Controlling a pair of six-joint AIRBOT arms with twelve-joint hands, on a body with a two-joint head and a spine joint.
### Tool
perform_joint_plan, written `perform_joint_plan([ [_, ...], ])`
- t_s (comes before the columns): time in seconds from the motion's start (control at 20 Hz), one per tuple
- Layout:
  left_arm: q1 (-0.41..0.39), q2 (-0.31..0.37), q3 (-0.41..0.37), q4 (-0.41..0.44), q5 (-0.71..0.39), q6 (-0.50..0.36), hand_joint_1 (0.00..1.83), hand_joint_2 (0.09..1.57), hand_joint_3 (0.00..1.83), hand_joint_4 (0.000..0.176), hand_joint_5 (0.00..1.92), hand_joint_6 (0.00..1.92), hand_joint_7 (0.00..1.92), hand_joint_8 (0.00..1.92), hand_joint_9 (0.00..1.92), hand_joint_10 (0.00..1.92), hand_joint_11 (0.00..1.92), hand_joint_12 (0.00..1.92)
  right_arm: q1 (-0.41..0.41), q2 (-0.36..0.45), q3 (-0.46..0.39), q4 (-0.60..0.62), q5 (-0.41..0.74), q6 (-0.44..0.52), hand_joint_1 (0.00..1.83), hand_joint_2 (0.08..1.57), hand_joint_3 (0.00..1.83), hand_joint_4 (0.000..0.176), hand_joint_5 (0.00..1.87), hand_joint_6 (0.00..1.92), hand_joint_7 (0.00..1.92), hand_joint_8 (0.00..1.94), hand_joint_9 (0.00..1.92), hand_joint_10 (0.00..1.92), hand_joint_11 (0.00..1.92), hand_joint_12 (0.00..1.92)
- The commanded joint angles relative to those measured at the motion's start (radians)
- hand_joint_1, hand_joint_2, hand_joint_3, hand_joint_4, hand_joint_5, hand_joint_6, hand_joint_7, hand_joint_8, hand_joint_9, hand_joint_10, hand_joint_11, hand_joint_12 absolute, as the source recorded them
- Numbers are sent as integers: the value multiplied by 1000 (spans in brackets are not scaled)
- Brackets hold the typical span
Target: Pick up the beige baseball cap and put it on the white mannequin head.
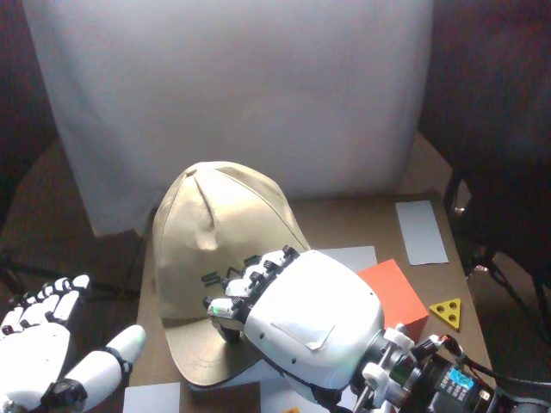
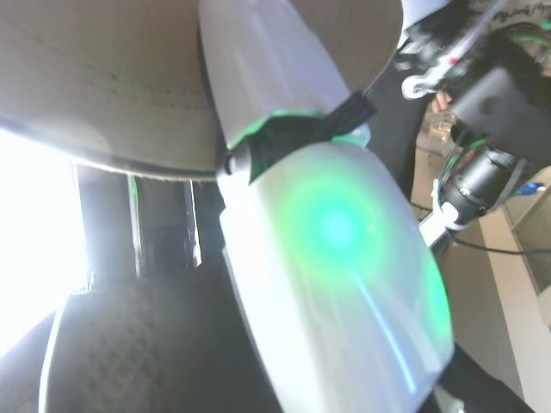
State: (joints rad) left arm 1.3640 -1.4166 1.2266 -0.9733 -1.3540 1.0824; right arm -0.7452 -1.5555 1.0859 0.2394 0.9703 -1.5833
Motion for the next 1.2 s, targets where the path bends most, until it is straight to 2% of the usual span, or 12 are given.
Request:
perform_joint_plan([
  [0.0,-4,10,10,26,-123,-8,0,1172,1,0,64,0,53,1,70,0,0,344,-4,4,-7,-20,77,-6,1367,1152,2,0,804,1049,904,1076,900,1373,821,1412],
  [0.2,-27,16,30,31,-141,-19,0,1170,0,0,64,0,52,0,54,0,0,344,-7,13,-16,-21,86,-8,1357,1182,2,0,723,1148,872,1124,839,1450,724,1418],
  [0.25,-39,16,37,38,-137,-14,0,1170,0,0,65,1,51,0,46,0,0,342,-10,19,-25,-21,82,-10,1158,1207,0,0,771,1242,790,663,713,990,633,1401],
  [0.3,-55,16,49,47,-121,-11,0,1169,0,0,63,0,46,0,38,0,0,327,-16,31,-42,-21,76,-10,1033,1149,0,0,619,585,706,281,607,613,435,1338],
  [0.35,-65,16,57,54,-110,-8,0,1167,0,0,62,0,46,1,40,2,0,324,-22,40,-54,-22,77,-11,957,1120,0,0,622,241,662,99,576,352,302,1277],
  [0.45,-85,16,70,63,-94,-4,0,1159,0,0,65,1,50,2,56,8,0,320,-32,56,-79,-24,83,-32,854,1071,0,0,547,4,516,0,477,41,107,1154],
  [0.65,-104,17,77,59,-96,8,0,1157,0,0,76,0,82,3,97,6,0,410,-50,81,-116,-24,86,-43,681,1039,0,2,358,0,320,0,318,0,0,994],
  [0.75,-106,19,71,49,-122,11,0,1157,0,0,73,0,79,1,98,4,0,432,-62,83,-122,4,55,-43,611,1012,0,16,270,1,248,1,239,1,0,839],
  [0.95,-108,46,53,21,-145,32,0,1157,0,0,62,1,50,1,65,1,0,390,-71,85,-122,69,-36,-13,500,937,0,77,107,1,70,2,66,0,0,474],
  [1.0,-109,55,50,19,-150,33,0,1157,0,0,62,1,50,1,65,1,0,390,-74,84,-122,79,-51,-11,500,937,0,77,107,1,70,2,66,0,0,474],
  [1.05,-109,65,45,19,-155,37,0,1160,1,0,59,0,47,0,60,0,0,352,-76,84,-122,85,-68,-9,464,920,0,94,62,4,6,0,4,0,0,278],
  [1.15,-117,92,22,-1,-158,61,0,1159,0,0,71,3,47,0,62,1,0,332,-76,86,-124,84,-70,-4,445,919,0,100,44,3,0,0,0,0,0,211],
])
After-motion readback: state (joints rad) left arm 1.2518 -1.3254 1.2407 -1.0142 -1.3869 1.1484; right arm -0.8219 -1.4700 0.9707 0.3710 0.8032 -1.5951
